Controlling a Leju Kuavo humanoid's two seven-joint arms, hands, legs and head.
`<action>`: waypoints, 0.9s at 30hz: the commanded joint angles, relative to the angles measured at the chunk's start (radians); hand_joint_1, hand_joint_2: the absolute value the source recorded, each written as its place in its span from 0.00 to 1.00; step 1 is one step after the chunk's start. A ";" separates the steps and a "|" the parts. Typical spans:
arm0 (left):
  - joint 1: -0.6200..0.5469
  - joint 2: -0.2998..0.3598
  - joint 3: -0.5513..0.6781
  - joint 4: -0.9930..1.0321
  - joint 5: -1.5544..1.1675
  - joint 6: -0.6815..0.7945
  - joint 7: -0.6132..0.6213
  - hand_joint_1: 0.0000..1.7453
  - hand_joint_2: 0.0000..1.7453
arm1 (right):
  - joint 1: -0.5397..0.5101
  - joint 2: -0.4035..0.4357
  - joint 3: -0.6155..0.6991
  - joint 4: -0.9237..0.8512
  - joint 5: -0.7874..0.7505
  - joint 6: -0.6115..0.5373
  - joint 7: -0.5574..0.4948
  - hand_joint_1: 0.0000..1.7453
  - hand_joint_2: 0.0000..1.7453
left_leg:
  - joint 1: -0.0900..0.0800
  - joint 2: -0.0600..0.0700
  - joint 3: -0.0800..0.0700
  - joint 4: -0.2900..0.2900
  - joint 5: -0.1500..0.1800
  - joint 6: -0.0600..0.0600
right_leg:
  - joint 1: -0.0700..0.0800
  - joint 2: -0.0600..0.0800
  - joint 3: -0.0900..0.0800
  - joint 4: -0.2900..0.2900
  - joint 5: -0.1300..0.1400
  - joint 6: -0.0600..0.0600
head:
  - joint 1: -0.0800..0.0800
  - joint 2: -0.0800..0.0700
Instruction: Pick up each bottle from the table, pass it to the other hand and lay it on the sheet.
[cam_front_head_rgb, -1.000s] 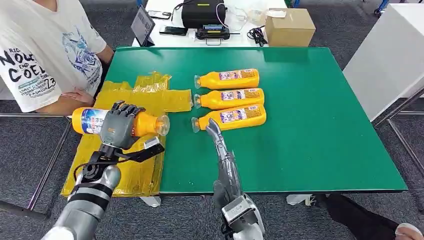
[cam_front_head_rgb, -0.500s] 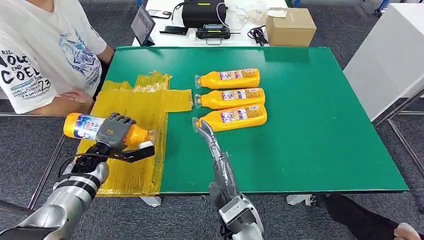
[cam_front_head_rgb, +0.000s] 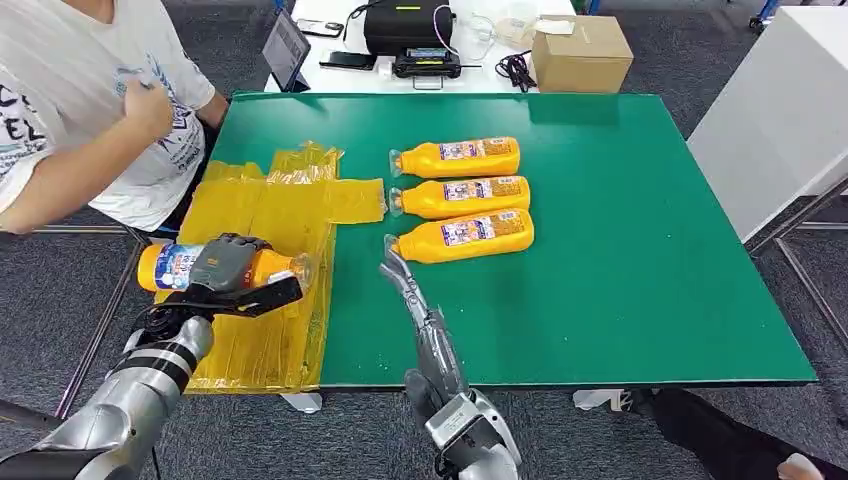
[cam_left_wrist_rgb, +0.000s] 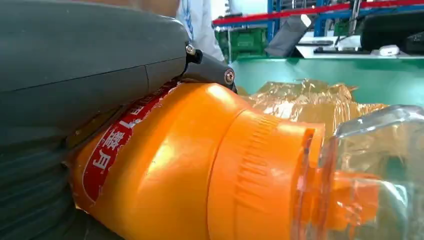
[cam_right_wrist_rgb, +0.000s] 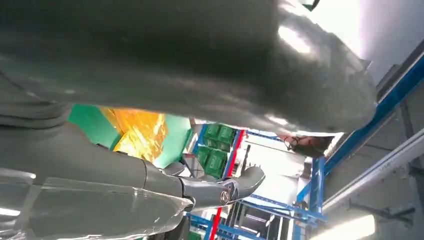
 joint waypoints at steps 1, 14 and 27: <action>-0.023 -0.013 0.051 0.089 0.043 -0.023 -0.029 1.00 1.00 | -0.036 -0.027 0.024 0.083 -0.001 0.010 0.007 0.00 0.00 | 0.001 0.001 0.003 -0.001 -0.001 -0.001 | 0.001 0.001 0.004 -0.001 0.000 -0.002 | 0.000 0.000; -0.007 -0.013 0.048 0.125 0.053 -0.083 -0.026 0.22 1.00 | -0.040 -0.024 0.026 0.104 -0.008 0.028 0.015 0.00 0.00 | 0.001 0.001 0.003 -0.001 -0.001 -0.001 | 0.001 0.001 0.003 -0.001 0.000 -0.001 | 0.000 0.000; 0.011 -0.027 0.084 0.156 0.185 -0.458 -0.091 0.00 0.00 | -0.032 -0.003 0.002 0.137 -0.066 0.092 0.047 0.00 0.00 | 0.001 0.002 0.008 -0.002 -0.001 -0.002 | 0.001 0.002 0.008 -0.002 0.000 -0.002 | 0.000 0.000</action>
